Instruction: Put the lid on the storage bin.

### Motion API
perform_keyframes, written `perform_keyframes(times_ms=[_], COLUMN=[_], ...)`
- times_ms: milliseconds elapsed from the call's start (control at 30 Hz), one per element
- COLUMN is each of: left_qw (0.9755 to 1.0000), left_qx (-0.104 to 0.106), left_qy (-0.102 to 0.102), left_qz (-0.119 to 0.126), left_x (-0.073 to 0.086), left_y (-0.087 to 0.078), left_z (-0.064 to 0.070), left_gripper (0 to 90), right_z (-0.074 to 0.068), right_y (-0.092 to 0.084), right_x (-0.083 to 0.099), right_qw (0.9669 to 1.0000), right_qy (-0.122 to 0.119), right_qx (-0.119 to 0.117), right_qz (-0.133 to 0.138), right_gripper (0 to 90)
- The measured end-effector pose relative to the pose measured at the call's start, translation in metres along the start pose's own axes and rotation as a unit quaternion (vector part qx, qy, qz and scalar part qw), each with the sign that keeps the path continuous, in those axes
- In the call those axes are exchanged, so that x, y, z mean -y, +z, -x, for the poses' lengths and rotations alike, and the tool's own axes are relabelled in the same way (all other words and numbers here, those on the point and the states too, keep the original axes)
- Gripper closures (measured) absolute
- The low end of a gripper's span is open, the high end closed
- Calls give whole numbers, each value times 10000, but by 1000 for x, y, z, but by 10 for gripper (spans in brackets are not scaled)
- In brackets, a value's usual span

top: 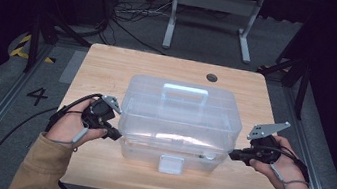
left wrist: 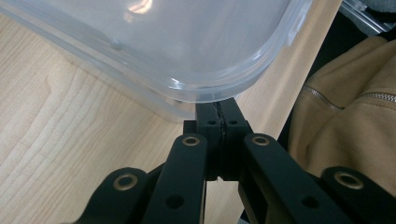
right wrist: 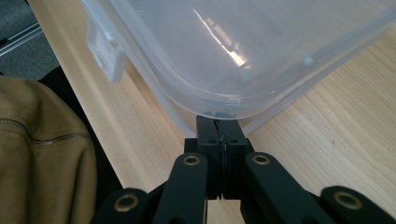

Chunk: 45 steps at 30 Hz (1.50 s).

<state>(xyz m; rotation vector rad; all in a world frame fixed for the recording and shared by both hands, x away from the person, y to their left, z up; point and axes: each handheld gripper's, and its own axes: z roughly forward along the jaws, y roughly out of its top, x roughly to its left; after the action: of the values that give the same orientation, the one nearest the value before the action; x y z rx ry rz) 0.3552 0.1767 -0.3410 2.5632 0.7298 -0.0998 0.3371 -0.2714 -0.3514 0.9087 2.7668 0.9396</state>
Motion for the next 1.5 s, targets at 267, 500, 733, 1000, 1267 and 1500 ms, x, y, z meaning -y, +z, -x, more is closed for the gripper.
perform_keyframes(times_ms=[267,500,733,1000,1267,1500], left_qw=[9999,9997,9994,9992,9986,9981], left_qx=[36,62,69,77,73,96], left_qy=[37,87,102,19,18,28], left_qz=[-102,-232,-321,-387,-522,-605], left_x=[0,0,0,0,-1,-1], left_y=[4,6,10,13,16,17], left_z=[-1,-1,-1,-3,-3,-3], left_gripper=[899,899,899,900,900,900], right_z=[0,0,1,1,1,2], right_y=[4,7,10,12,14,16], right_x=[1,1,2,2,2,3], right_qw=[9999,9997,9994,9991,9987,9981], right_qy=[-23,-14,-15,13,15,7], right_qx=[-7,-28,-52,-82,-104,-112], right_qz=[-137,-248,-336,-414,-507,-601], right_gripper=[900,900,900,900,900,900])
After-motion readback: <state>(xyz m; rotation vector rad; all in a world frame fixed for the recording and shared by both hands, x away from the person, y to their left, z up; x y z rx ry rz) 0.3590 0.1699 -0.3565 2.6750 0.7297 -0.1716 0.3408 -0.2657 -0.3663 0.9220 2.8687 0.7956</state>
